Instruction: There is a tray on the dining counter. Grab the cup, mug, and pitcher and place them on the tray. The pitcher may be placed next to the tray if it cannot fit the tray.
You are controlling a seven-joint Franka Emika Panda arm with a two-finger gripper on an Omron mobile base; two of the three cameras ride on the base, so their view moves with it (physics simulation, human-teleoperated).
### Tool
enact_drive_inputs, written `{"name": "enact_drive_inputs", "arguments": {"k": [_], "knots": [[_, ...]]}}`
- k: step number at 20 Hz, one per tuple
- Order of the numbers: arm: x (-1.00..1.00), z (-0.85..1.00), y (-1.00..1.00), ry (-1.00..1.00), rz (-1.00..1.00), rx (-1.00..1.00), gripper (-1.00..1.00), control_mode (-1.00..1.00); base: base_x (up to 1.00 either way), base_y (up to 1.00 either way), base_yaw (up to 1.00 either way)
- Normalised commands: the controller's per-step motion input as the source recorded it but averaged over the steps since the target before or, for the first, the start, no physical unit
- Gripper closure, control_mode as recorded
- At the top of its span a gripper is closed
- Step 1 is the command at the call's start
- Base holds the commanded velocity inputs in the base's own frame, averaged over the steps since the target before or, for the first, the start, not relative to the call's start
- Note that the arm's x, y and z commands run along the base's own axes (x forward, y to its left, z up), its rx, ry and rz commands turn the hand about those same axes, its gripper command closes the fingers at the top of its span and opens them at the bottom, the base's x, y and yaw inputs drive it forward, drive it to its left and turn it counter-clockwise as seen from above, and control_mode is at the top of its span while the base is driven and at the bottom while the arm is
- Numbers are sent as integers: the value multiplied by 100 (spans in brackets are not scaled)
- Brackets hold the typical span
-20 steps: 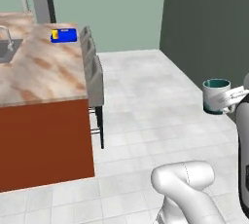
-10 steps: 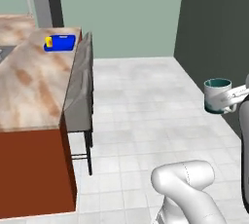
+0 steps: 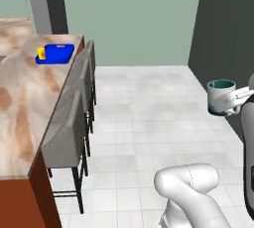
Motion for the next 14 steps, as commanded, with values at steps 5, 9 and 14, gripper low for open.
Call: {"name": "enact_drive_inputs", "arguments": {"k": [5,9,14], "knots": [[0,0,0,0,0,0,100,100,100,-86,22],[0,0,0,0,0,0,100,100,100,-93,27],[0,0,0,0,0,0,100,100,100,-94,30]]}}
